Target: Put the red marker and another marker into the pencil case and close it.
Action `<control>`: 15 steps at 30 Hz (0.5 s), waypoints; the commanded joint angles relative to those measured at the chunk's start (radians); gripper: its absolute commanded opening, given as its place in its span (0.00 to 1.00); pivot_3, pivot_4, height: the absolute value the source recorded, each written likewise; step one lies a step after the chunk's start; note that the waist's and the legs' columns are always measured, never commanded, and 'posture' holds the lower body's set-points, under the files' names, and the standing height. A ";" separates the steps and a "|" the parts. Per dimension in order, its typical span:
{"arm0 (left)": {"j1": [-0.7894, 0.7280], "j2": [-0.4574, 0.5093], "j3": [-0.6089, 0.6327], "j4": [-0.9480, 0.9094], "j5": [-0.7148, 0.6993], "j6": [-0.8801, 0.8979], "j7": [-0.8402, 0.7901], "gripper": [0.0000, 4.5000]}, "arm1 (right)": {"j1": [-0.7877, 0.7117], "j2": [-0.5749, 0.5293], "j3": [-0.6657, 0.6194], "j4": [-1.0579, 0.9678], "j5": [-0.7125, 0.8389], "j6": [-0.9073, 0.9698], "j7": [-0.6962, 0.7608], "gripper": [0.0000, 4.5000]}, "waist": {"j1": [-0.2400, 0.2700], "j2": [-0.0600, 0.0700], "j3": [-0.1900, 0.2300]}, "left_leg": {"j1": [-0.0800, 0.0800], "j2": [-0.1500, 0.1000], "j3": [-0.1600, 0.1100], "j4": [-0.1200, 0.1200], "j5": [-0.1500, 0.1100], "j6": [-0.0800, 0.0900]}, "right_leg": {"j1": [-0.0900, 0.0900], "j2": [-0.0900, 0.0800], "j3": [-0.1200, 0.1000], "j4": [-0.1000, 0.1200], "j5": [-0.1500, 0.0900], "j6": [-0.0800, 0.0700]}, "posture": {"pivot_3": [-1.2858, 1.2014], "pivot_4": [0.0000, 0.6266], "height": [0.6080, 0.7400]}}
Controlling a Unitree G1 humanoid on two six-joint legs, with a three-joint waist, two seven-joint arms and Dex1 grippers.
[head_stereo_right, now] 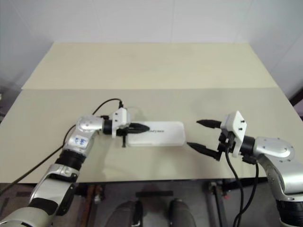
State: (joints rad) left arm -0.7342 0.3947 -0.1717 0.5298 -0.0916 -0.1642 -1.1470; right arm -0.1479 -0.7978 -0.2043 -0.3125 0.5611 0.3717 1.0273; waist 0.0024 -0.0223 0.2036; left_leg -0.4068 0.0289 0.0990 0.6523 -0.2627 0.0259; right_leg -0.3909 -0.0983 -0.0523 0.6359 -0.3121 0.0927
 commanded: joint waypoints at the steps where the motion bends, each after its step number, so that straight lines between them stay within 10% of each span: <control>1: 0.012 0.001 -0.066 0.007 0.065 0.048 -0.001 0.01 | 0.007 0.008 -0.027 -0.037 0.014 -0.011 -0.018 1.00 | 0.001 0.000 0.000 | 0.000 0.000 0.000 0.000 0.000 0.000 | 0.000 0.000 0.000 0.000 0.000 0.000 | 0.52 0.24 1.00; 15: 0.007 -0.020 -0.018 -0.076 -0.037 0.262 -0.005 0.01 | -0.017 0.047 -0.002 -0.020 -0.008 -0.045 -0.046 1.00 | -0.001 0.004 -0.006 | 0.002 0.000 -0.002 0.000 0.000 0.001 | 0.003 -0.001 0.002 0.000 0.001 -0.001 | 0.52 0.24 1.00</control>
State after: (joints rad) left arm -0.7552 0.3721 -0.2021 0.4725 -0.0954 0.0447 -1.1397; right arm -0.1497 -0.7545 -0.2004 -0.3221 0.5519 0.3496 0.9869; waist 0.0016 -0.0183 0.1979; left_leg -0.4049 0.0288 0.0972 0.6521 -0.2622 0.0264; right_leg -0.3882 -0.0995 -0.0500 0.6354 -0.3116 0.0921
